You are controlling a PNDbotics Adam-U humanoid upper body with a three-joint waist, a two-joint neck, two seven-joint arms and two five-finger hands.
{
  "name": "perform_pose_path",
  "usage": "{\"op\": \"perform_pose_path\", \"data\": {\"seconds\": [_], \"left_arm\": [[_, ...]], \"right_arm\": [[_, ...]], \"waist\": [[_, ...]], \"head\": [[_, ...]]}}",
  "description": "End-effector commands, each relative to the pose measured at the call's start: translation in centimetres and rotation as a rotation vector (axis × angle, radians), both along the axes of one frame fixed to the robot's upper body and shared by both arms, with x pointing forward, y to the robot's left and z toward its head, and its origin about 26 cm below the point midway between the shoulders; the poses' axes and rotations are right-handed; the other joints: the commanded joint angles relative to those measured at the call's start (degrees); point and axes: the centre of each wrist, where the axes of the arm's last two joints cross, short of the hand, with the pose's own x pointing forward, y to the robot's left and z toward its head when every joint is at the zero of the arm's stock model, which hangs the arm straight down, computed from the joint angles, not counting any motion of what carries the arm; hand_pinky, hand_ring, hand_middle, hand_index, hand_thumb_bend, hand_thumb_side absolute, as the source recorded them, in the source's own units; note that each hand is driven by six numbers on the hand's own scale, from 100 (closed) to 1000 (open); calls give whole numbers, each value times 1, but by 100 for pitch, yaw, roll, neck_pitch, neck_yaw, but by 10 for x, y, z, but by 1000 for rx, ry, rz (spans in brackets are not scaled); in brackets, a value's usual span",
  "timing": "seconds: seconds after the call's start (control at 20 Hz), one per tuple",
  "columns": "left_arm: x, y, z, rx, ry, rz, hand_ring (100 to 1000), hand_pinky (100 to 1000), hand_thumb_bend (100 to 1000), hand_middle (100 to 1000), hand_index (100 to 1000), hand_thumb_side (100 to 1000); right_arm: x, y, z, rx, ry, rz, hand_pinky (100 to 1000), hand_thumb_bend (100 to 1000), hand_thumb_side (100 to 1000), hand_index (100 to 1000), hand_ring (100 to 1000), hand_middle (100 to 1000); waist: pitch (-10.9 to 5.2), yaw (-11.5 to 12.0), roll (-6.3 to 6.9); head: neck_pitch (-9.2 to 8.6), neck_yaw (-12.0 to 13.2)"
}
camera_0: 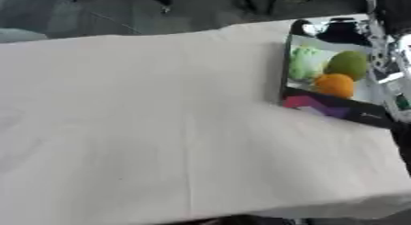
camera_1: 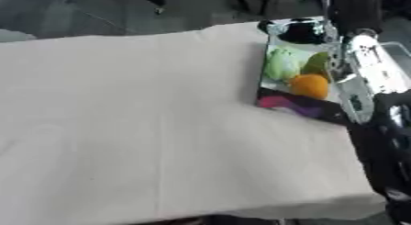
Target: Pick up the objects with one hand, pass them to the other hand, and then place them into the box on the other side of the table.
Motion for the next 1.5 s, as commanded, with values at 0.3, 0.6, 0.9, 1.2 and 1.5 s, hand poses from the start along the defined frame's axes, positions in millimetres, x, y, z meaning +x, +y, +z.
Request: {"op": "perform_pose_path", "data": {"seconds": [0.3,0.6,0.9,1.2,1.5], "left_arm": [[7,-20,11,-30,-32,-82,584,665,513,552,760,654],[10,-30,2,-51,1,-118,587,666,530,553,762,648],[14,-37,-11,-41,42,-146,588,666,477,552,757,632],[18,-45,-20,-22,85,-191,587,666,499,551,758,634],[20,-53,-28,13,128,-259,585,665,494,548,757,638]], "right_arm": [[-8,55,-12,7,85,257,795,771,361,915,767,1000],[-19,79,-31,39,156,400,784,774,346,907,758,1000],[-26,98,-44,33,219,512,781,780,327,904,754,1000],[-29,106,-44,9,243,562,784,780,316,903,755,1000],[-31,121,-35,-74,264,634,794,783,281,905,763,1000]], "waist": [[-122,32,12],[-123,34,29],[-130,27,52],[-152,34,50],[-161,55,51]], "head": [[-14,-32],[-14,454],[-14,883],[-14,921],[-14,854]]}}
